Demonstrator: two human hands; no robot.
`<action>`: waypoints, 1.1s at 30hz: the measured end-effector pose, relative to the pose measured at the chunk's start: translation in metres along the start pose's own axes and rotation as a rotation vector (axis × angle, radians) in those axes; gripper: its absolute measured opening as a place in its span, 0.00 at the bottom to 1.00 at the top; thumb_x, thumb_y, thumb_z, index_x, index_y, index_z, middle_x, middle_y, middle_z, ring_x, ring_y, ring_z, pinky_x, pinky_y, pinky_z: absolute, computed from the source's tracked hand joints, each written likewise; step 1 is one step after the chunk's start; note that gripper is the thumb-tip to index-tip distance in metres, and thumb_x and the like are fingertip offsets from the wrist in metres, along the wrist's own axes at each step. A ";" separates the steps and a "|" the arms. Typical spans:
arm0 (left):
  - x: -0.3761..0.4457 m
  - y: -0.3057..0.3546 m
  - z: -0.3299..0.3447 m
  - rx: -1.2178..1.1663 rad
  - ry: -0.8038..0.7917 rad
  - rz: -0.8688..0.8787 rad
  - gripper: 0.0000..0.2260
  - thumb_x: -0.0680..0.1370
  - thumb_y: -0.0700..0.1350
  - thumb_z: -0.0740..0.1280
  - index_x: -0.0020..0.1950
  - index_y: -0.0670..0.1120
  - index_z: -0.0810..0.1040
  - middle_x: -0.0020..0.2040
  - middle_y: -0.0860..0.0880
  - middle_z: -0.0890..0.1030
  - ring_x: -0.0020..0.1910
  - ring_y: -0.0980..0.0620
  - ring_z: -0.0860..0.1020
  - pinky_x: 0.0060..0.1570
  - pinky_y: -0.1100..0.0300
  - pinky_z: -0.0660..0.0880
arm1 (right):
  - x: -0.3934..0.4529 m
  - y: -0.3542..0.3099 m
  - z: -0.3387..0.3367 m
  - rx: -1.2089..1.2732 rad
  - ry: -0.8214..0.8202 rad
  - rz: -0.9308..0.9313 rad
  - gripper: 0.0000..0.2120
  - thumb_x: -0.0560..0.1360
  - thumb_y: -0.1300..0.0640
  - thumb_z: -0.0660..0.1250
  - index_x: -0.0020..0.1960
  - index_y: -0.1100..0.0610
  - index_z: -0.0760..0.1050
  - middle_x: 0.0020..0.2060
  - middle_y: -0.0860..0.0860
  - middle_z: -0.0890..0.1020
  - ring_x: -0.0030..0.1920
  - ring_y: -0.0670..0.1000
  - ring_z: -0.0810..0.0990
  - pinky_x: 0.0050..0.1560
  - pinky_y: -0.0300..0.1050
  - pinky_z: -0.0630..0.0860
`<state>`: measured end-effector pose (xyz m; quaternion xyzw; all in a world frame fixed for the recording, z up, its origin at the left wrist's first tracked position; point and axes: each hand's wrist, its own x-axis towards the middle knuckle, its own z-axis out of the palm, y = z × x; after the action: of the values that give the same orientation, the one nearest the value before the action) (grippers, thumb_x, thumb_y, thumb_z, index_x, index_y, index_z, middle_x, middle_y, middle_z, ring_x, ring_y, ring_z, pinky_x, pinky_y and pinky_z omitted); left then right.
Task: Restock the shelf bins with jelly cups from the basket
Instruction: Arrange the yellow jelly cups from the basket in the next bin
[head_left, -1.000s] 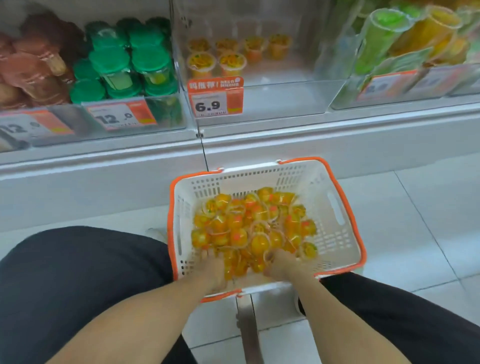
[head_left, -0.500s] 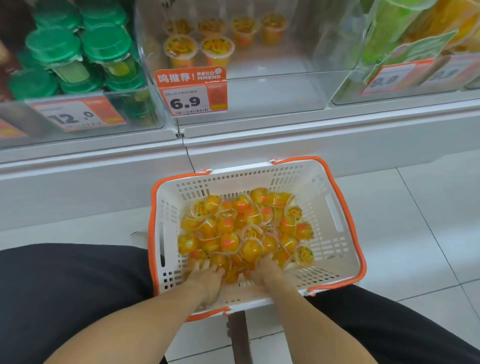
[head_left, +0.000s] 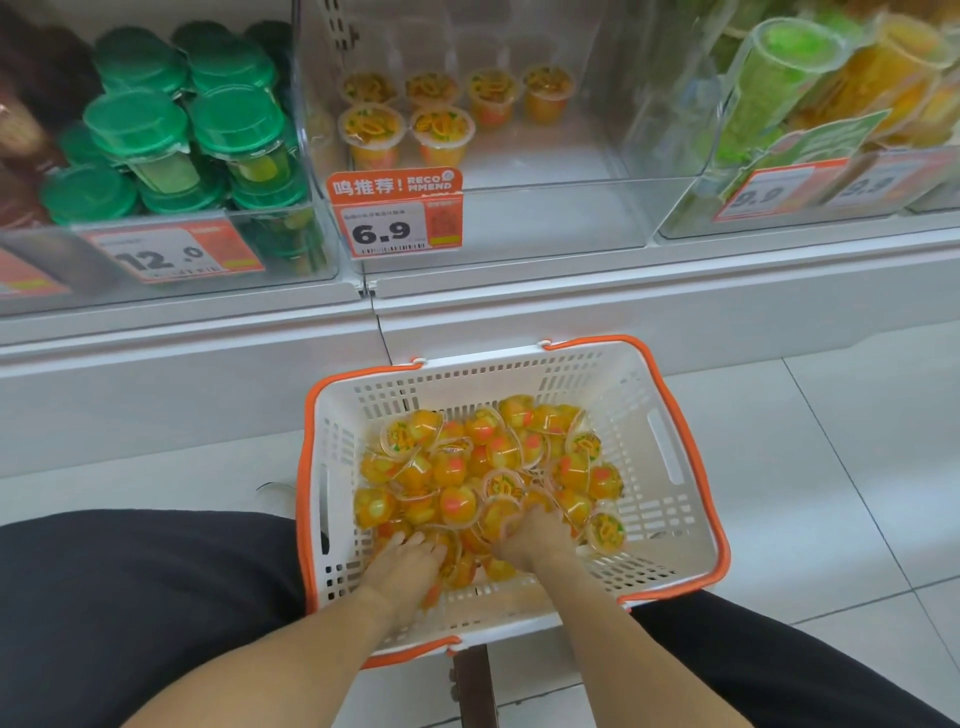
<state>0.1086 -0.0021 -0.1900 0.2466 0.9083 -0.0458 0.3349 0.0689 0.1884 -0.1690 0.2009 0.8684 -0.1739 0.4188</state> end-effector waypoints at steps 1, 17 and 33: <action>-0.001 -0.003 -0.003 -0.042 0.034 0.016 0.32 0.73 0.44 0.74 0.75 0.49 0.65 0.73 0.50 0.70 0.71 0.48 0.66 0.72 0.53 0.61 | -0.004 -0.003 -0.010 0.018 0.020 -0.013 0.46 0.70 0.39 0.72 0.77 0.60 0.57 0.73 0.61 0.62 0.72 0.62 0.65 0.68 0.53 0.70; -0.065 -0.060 -0.291 -0.991 0.494 0.014 0.08 0.77 0.50 0.70 0.47 0.46 0.82 0.31 0.56 0.81 0.35 0.52 0.78 0.35 0.64 0.75 | -0.166 -0.087 -0.265 -0.059 0.539 -0.228 0.26 0.64 0.35 0.75 0.39 0.57 0.71 0.38 0.54 0.81 0.40 0.55 0.81 0.43 0.44 0.76; -0.106 -0.018 -0.332 -1.252 0.603 -0.103 0.19 0.66 0.54 0.77 0.52 0.55 0.74 0.39 0.61 0.81 0.38 0.61 0.78 0.39 0.62 0.76 | -0.112 -0.182 -0.357 0.218 0.774 -0.565 0.38 0.60 0.47 0.83 0.65 0.58 0.76 0.59 0.55 0.79 0.61 0.56 0.77 0.57 0.45 0.75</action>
<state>-0.0251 0.0207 0.1317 -0.0342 0.8276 0.5413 0.1445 -0.1920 0.1769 0.1544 0.0500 0.9575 -0.2833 -0.0216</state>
